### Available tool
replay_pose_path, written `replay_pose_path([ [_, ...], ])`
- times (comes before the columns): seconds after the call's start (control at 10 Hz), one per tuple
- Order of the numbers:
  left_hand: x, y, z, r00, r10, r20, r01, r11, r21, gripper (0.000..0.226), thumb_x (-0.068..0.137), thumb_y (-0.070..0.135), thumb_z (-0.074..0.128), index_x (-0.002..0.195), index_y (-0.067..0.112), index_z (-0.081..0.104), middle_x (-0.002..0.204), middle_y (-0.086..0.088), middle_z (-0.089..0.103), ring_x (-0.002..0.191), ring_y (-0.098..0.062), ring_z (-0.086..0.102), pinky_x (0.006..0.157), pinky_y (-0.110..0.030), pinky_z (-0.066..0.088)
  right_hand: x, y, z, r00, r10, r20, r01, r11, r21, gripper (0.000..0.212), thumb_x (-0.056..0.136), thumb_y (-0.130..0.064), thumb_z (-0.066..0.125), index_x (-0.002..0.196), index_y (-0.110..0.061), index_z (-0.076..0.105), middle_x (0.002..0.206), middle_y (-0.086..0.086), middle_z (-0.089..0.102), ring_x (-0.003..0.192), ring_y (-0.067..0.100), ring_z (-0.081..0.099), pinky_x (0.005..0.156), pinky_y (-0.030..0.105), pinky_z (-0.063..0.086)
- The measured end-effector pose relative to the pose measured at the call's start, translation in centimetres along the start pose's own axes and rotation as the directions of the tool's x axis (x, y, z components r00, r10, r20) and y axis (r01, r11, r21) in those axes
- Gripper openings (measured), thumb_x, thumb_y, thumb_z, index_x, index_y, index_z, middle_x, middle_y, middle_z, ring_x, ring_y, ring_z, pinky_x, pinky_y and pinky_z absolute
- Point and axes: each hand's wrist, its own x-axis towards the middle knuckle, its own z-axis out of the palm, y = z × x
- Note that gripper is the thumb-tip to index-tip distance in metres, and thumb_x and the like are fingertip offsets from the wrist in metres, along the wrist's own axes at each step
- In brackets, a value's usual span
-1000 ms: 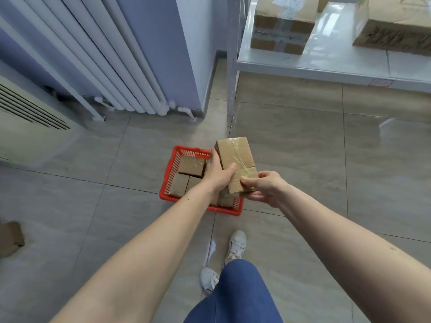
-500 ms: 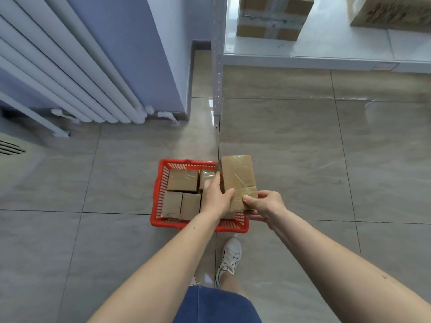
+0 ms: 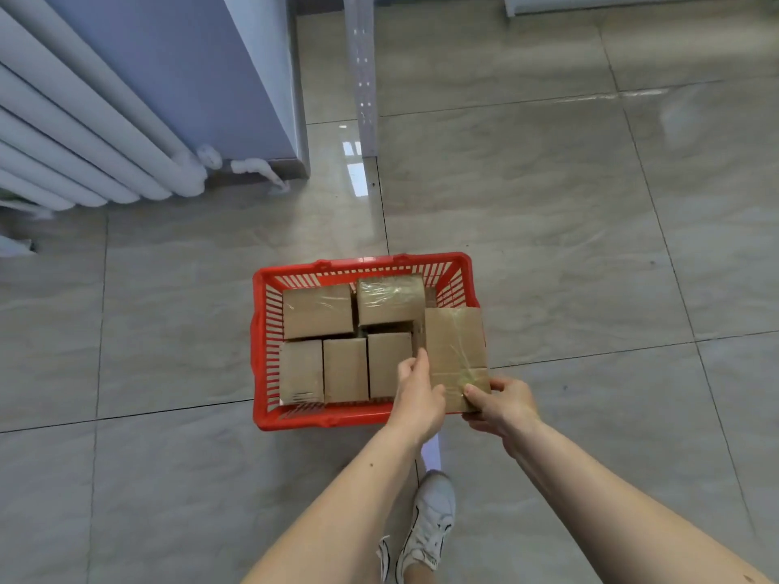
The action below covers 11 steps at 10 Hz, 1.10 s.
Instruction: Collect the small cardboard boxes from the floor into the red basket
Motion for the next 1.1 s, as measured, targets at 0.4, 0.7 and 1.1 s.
replay_pose_path([
  [0.4,8.1,-7.4,3.1,0.998,-0.053,0.033,0.056,0.996,-0.07,0.068,0.097,0.005,0.044,0.157,0.017,0.013,0.162,-0.002,0.018,0.147,-0.016,0.026,0.122,-0.031,0.02,9.7,4.6,4.5,0.997,-0.072,-0.034,0.068,0.992,-0.105,0.013,0.082,-0.019,0.072,0.073,-0.026,0.064,0.083,0.006,0.073,0.082,0.031,0.072,0.078,0.049,0.061],
  [0.7,12.6,-8.9,3.7,0.997,-0.071,0.008,0.071,0.995,-0.076,0.064,0.1,0.01,0.042,0.157,0.014,0.012,0.16,-0.001,0.016,0.145,-0.019,0.029,0.121,-0.034,0.025,16.1,6.3,6.6,0.999,-0.05,-0.006,0.048,0.982,-0.18,0.007,0.077,-0.025,0.068,0.078,-0.019,0.068,0.081,0.01,0.073,0.079,0.038,0.072,0.078,0.054,0.06],
  [1.1,12.9,-10.6,4.1,0.997,-0.083,0.01,0.083,0.996,-0.019,0.061,0.099,0.018,0.045,0.155,0.019,0.022,0.16,-0.002,0.025,0.144,-0.02,0.033,0.119,-0.038,0.031,15.4,5.7,7.5,0.993,-0.076,-0.085,0.028,0.886,-0.463,0.025,0.09,-0.031,0.065,0.101,-0.009,0.066,0.101,0.012,0.073,0.093,0.033,0.07,0.082,0.038,0.055],
])
